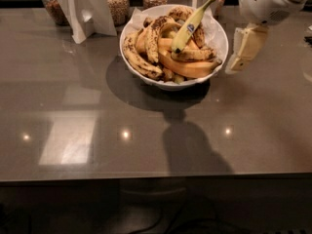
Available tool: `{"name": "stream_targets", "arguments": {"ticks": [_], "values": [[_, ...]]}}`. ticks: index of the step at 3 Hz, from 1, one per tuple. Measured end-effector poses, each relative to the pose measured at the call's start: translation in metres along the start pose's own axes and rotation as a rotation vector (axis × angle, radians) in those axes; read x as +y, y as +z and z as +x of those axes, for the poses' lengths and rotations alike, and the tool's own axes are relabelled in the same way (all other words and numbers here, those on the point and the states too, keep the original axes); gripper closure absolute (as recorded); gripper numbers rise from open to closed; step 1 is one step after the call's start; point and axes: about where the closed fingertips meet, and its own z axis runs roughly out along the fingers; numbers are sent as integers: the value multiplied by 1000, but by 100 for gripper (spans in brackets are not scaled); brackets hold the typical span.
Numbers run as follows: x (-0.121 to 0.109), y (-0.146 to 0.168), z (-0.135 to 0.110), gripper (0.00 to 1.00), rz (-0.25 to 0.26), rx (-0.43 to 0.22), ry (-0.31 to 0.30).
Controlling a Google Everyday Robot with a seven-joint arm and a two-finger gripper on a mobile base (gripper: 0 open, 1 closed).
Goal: Pick banana from white bowl
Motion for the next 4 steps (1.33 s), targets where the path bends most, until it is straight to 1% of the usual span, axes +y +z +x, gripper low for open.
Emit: {"name": "stream_targets", "arguments": {"ticks": [1,2,3,4], "values": [[-6,0,-2,0,9,-7,-49],[-6,0,-2,0,8,-7,-45],[-10,1,-4,0,41,6,-105],[-33,9,0,0,117,-2,-232]]}}
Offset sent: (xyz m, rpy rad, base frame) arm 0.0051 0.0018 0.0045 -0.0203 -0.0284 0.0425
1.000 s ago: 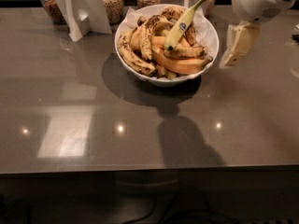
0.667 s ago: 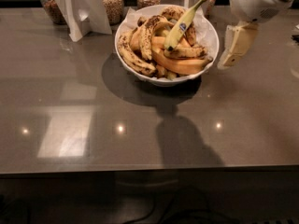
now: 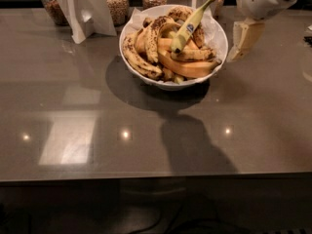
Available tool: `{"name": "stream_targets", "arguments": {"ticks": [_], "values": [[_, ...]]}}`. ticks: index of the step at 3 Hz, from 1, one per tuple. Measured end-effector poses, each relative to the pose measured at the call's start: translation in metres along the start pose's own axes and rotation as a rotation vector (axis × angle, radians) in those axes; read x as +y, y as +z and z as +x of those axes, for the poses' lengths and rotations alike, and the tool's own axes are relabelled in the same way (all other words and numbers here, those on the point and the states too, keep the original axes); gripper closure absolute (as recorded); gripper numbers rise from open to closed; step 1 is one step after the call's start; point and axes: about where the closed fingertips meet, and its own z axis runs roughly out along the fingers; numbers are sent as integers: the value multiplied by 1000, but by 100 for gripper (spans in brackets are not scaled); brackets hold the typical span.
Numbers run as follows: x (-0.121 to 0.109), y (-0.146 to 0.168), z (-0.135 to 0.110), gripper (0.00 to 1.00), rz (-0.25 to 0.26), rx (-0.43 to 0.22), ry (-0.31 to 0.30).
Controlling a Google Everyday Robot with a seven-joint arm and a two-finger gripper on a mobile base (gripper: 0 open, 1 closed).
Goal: Pick banana from white bowl
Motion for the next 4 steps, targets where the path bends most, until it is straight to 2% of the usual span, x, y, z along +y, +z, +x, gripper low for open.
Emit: {"name": "stream_targets", "arguments": {"ticks": [1,2,3,4], "values": [[-21,19,8,0,23,-34,-165],[-33,36,20,19,8,-57,-322],[-37,49,28,42,-13,-76,-406],[-33,63,32,49,-36,-100,-444]]}}
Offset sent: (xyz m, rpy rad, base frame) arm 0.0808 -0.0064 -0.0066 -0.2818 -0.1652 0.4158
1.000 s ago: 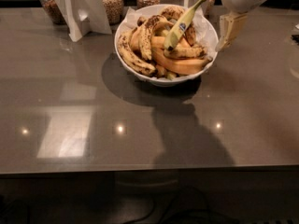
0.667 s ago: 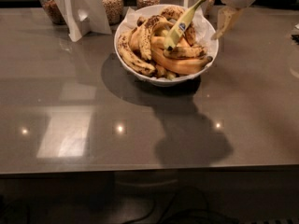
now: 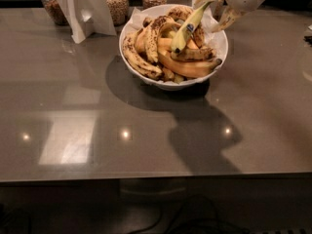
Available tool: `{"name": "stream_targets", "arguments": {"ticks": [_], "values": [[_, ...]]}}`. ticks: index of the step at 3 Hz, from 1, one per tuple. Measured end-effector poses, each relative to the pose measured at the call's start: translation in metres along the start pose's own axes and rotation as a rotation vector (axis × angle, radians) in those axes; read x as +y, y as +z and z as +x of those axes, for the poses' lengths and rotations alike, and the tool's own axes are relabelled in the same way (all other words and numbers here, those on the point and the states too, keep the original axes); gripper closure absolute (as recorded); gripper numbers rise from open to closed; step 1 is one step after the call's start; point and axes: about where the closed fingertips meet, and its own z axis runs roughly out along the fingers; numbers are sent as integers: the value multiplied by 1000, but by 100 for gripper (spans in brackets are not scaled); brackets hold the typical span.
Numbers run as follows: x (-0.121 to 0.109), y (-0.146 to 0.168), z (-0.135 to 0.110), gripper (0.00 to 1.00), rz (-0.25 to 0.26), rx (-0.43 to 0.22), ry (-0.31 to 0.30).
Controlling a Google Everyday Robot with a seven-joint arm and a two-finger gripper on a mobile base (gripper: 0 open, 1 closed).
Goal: Pick banana from white bowl
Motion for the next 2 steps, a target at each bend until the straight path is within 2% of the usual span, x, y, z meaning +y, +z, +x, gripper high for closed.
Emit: {"name": "stream_targets", "arguments": {"ticks": [2], "values": [[10,22,-4,41,-38,-55,-31]]}}
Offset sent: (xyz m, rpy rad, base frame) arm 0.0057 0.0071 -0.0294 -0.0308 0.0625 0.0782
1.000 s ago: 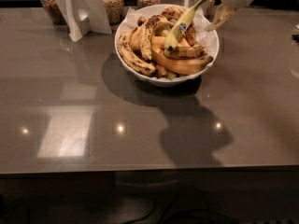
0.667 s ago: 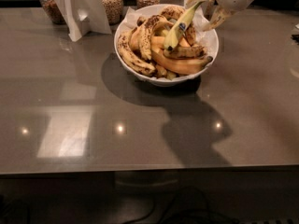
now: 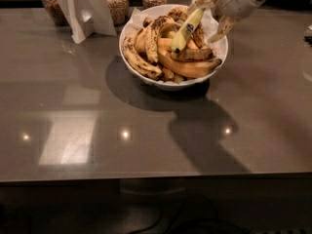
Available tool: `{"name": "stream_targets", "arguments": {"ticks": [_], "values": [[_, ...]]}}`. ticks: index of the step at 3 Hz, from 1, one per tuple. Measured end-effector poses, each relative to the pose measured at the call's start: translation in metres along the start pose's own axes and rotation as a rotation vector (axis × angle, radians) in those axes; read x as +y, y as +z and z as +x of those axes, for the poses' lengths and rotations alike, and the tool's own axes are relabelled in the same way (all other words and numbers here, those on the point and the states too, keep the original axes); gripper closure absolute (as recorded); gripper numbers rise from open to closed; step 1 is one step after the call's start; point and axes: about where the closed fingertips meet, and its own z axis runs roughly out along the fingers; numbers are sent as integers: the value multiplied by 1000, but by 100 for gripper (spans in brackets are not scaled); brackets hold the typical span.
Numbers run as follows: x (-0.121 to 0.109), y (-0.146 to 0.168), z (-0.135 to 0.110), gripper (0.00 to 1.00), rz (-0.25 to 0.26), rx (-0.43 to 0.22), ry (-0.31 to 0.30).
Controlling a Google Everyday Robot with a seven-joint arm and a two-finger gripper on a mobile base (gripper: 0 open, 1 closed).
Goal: Pick banana from white bowl
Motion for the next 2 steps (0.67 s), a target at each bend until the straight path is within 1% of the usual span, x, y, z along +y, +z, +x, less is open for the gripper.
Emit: {"name": "stream_targets", "arguments": {"ticks": [1,2], "values": [[-1,10,-4,42,-12,-26,-18],[-7,20,-9,43,-16,-50,-36]]}}
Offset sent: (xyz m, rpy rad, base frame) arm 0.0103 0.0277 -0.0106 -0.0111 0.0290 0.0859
